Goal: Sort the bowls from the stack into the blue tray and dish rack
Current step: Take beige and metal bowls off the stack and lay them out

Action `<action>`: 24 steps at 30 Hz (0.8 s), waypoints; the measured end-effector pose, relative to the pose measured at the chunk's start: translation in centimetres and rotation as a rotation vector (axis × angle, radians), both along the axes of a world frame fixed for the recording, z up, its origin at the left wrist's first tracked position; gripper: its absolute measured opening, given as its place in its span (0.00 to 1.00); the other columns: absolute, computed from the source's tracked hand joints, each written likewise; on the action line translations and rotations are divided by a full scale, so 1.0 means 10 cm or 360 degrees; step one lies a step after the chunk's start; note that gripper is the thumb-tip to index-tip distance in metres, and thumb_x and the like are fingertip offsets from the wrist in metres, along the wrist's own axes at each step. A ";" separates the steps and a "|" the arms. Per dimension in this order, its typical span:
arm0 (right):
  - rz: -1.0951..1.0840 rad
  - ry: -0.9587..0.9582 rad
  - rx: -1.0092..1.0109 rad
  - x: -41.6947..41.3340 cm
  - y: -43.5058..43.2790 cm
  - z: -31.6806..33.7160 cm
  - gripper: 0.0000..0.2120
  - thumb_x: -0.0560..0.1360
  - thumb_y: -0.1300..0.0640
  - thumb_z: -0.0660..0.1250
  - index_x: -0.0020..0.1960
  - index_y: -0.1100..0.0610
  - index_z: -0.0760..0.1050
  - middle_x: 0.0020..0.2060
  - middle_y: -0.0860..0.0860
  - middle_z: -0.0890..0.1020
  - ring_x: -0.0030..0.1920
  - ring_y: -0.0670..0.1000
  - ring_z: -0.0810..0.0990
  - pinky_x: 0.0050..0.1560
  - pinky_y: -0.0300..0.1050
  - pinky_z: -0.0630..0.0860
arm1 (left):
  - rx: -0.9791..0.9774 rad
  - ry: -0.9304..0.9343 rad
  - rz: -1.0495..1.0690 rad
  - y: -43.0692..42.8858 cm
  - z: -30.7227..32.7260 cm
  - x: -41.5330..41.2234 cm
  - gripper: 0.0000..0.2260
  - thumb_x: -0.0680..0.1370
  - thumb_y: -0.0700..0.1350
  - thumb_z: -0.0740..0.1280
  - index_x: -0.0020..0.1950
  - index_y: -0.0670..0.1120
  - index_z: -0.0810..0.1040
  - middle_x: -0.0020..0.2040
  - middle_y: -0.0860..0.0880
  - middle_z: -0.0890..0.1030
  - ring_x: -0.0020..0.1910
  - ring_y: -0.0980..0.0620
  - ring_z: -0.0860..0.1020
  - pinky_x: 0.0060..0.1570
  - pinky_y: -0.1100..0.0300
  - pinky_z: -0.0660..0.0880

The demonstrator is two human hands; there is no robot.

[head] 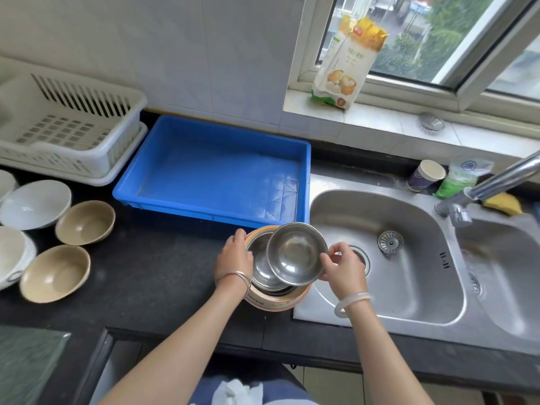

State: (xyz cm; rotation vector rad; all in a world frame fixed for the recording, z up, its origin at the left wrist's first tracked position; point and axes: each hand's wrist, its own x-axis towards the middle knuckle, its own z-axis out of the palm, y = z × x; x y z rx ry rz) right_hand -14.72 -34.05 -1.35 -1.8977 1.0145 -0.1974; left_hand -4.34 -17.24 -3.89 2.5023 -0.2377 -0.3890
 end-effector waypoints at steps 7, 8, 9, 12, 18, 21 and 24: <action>-0.0014 -0.0024 -0.0063 0.00 -0.07 0.01 0.08 0.73 0.62 0.66 0.38 0.56 0.69 0.30 0.49 0.78 0.23 0.41 0.78 0.41 0.59 0.81 | -0.0032 -0.0020 -0.0094 0.00 -0.05 -0.03 0.18 0.77 0.40 0.59 0.64 0.56 0.67 0.51 0.47 0.72 0.43 0.47 0.76 0.40 0.54 0.76; -0.0021 -0.0028 -0.0069 -0.01 -0.07 0.01 0.08 0.73 0.62 0.66 0.38 0.56 0.69 0.31 0.49 0.77 0.23 0.41 0.78 0.41 0.59 0.81 | -0.0054 -0.0004 -0.0094 0.01 -0.05 -0.01 0.17 0.77 0.42 0.61 0.64 0.55 0.68 0.52 0.47 0.72 0.45 0.47 0.76 0.42 0.54 0.76; -0.0027 -0.0027 -0.0082 -0.01 -0.08 0.01 0.08 0.73 0.63 0.66 0.38 0.56 0.69 0.31 0.49 0.77 0.23 0.40 0.78 0.40 0.58 0.82 | -0.0069 0.0018 -0.0094 0.01 -0.05 0.01 0.17 0.76 0.43 0.64 0.64 0.54 0.68 0.54 0.47 0.73 0.47 0.47 0.76 0.43 0.55 0.76; -0.0044 -0.0027 -0.0109 -0.04 -0.09 0.02 0.08 0.73 0.62 0.66 0.37 0.56 0.70 0.31 0.48 0.77 0.23 0.40 0.78 0.38 0.56 0.82 | -0.0058 0.0043 -0.0074 -0.01 -0.06 0.05 0.15 0.73 0.44 0.68 0.59 0.49 0.71 0.55 0.48 0.75 0.49 0.47 0.77 0.43 0.57 0.73; -0.0105 -0.0052 -0.0089 -0.06 -0.13 0.03 0.08 0.73 0.63 0.66 0.37 0.56 0.70 0.32 0.51 0.78 0.22 0.39 0.77 0.35 0.52 0.83 | -0.0039 0.0000 -0.0018 -0.06 -0.04 0.06 0.09 0.76 0.41 0.63 0.56 0.45 0.74 0.54 0.46 0.77 0.50 0.45 0.77 0.48 0.53 0.76; -0.0122 -0.0066 -0.0096 -0.07 -0.15 0.04 0.07 0.73 0.63 0.66 0.38 0.58 0.70 0.32 0.51 0.78 0.22 0.40 0.77 0.32 0.48 0.82 | -0.0005 -0.0032 -0.0045 -0.06 -0.03 0.07 0.09 0.77 0.41 0.60 0.56 0.45 0.75 0.53 0.46 0.77 0.49 0.45 0.77 0.47 0.53 0.76; -0.0129 -0.0087 -0.0098 -0.07 -0.16 0.04 0.07 0.72 0.64 0.66 0.38 0.58 0.70 0.31 0.51 0.78 0.22 0.40 0.77 0.28 0.42 0.81 | 0.0025 -0.0048 -0.0044 -0.06 -0.02 0.04 0.12 0.78 0.42 0.57 0.58 0.47 0.75 0.53 0.45 0.77 0.48 0.44 0.77 0.46 0.53 0.77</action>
